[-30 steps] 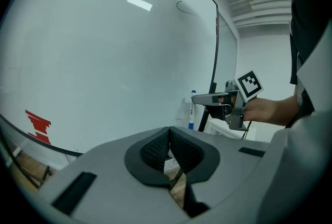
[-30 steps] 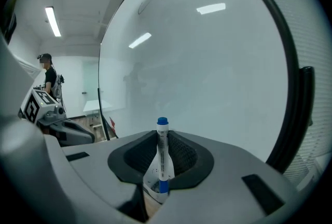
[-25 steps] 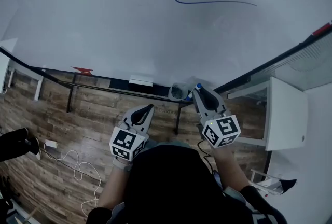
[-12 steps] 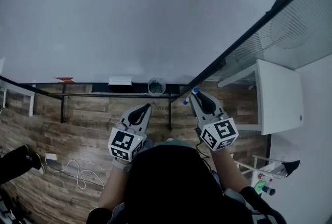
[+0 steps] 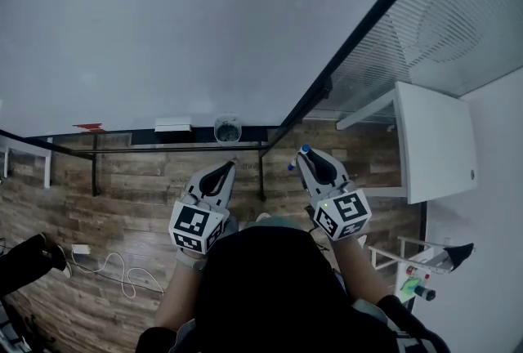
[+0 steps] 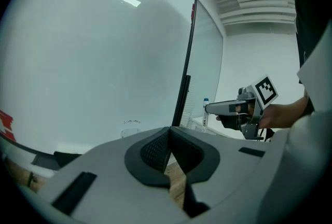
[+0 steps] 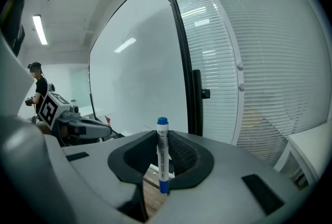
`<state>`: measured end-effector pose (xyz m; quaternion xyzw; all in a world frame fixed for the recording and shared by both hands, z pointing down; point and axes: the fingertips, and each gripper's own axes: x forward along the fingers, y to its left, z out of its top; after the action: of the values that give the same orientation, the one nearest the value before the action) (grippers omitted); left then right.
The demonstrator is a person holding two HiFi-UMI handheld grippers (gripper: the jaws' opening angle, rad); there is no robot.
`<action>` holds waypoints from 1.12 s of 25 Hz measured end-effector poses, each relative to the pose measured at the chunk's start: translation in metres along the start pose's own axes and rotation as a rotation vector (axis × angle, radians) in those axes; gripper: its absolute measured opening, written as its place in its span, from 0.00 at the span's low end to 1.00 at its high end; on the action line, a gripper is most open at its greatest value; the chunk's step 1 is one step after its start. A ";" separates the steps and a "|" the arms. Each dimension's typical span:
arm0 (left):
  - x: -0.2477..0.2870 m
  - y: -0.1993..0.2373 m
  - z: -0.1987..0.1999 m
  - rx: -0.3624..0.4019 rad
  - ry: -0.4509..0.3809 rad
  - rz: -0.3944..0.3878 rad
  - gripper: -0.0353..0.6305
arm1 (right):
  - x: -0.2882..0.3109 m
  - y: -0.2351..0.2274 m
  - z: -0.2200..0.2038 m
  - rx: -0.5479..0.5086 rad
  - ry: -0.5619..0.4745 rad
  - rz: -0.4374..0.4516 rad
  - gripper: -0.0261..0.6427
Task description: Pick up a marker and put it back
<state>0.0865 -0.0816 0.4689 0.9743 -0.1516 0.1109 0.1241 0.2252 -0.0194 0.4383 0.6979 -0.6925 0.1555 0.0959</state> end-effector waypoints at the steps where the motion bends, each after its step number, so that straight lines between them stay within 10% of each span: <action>1: 0.000 -0.002 -0.001 0.000 0.001 0.002 0.09 | -0.001 -0.001 -0.002 0.001 0.003 0.003 0.18; 28: -0.053 0.045 -0.007 -0.038 -0.016 0.233 0.09 | 0.074 0.042 0.022 -0.063 -0.012 0.204 0.18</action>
<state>0.0212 -0.1070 0.4713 0.9484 -0.2670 0.1137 0.1277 0.1849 -0.0976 0.4399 0.6213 -0.7651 0.1385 0.0972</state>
